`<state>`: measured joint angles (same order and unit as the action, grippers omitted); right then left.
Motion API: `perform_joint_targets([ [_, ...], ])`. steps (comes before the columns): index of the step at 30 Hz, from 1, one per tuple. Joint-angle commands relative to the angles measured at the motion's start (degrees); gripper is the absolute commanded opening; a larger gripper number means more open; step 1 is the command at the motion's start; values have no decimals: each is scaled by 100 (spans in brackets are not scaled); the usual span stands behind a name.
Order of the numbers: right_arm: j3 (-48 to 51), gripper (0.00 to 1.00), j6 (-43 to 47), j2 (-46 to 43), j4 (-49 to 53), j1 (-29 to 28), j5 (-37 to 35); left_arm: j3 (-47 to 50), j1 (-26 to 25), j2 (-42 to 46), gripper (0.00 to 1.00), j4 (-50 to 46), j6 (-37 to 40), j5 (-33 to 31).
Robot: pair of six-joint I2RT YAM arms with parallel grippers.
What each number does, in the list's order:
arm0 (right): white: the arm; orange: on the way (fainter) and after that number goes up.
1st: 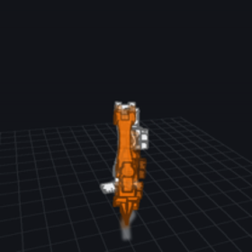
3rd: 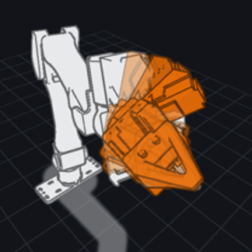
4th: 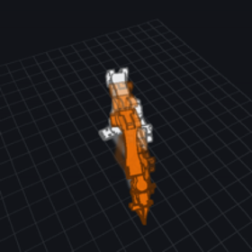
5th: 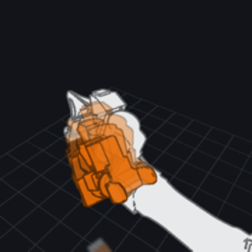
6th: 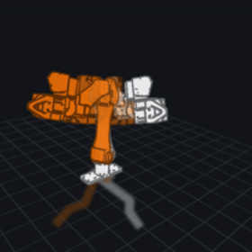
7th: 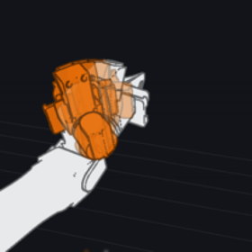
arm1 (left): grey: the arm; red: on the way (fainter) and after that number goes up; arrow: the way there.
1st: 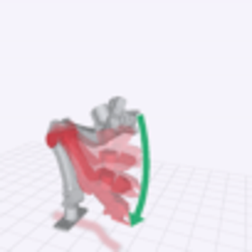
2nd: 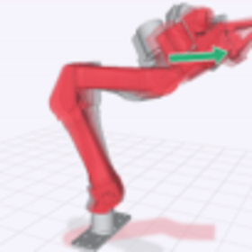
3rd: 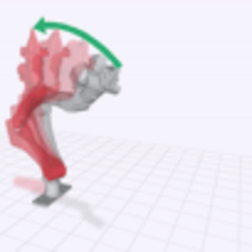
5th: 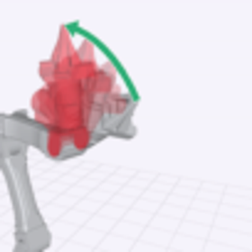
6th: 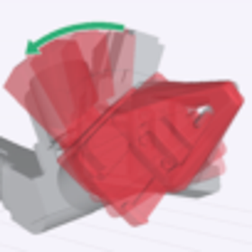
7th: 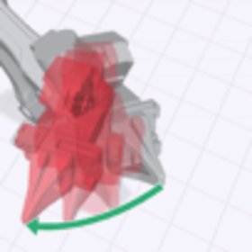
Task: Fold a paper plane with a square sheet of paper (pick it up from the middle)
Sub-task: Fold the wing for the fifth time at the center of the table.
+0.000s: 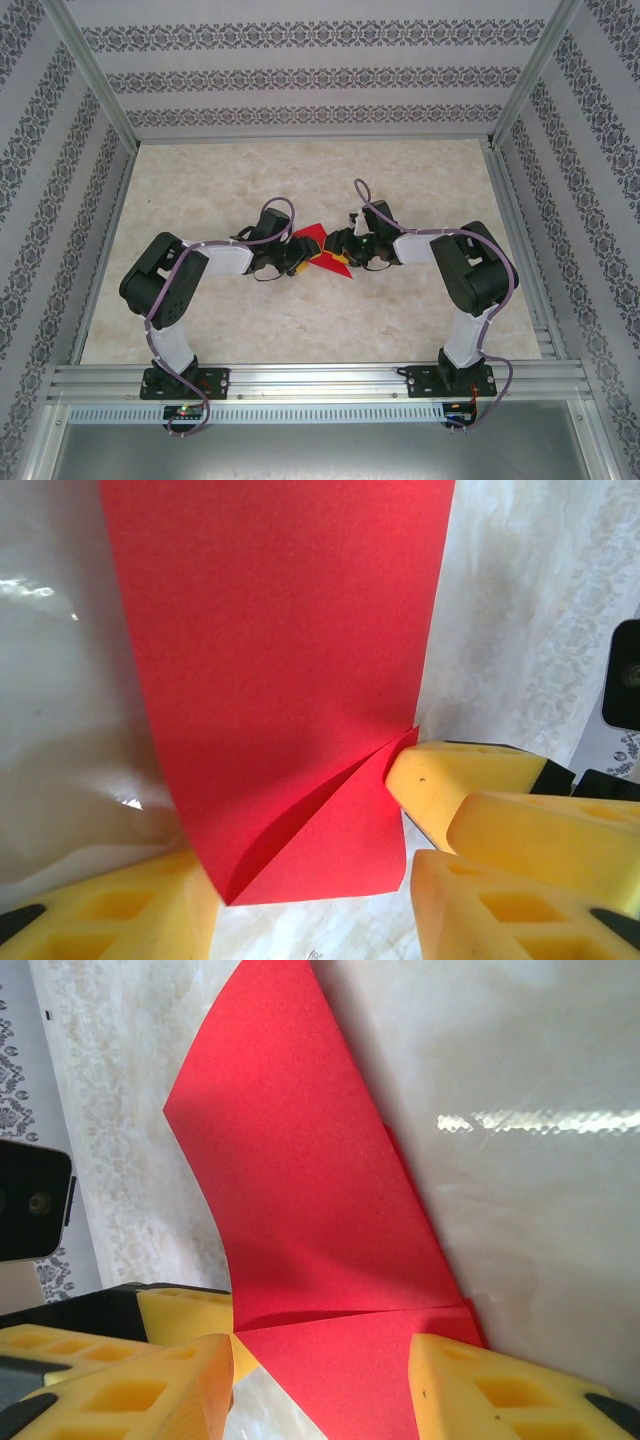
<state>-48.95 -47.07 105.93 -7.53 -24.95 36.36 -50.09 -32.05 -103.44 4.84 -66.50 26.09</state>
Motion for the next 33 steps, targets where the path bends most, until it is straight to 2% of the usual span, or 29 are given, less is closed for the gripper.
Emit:
perform_joint_targets([
  [1, 201, 50, 5, 178, 121, 120, -189, -131, -66, -21, 51, 375, -99, -78],
  [4, 220, 50, 77, 126, 32, 148, -131, -117, -65, 21, 45, 440, -105, -126],
  [7, 220, 51, 263, -2, -61, 157, -103, -80, -67, 25, 34, 526, -161, -157],
  [11, 222, 52, 794, -404, -129, 156, -206, -75, -65, 17, 20, 502, -143, -228],
  [14, 248, 56, 1240, -784, -126, 156, -424, -128, -75, 17, 10, 319, -53, -311],
  [19, 509, 70, 1991, -1424, -204, 94, -974, -141, -110, 32, 4, 222, -52, -347],
  [21, 667, 74, 2448, -1681, -169, -61, -1501, -130, -118, 80, 3, 172, -74, -382],
  [27, 1194, 77, 3752, -2150, -594, -766, -2945, -91, -126, 419, 3, -39, -167, -483],
  [30, 1320, 76, 4433, -2139, -790, -1085, -3407, -24, -135, 598, 3, -95, -269, -530],
  [33, 1487, 74, 4944, -2043, -1231, -1321, -3516, 41, -144, 688, 3, -106, -377, -561],
])
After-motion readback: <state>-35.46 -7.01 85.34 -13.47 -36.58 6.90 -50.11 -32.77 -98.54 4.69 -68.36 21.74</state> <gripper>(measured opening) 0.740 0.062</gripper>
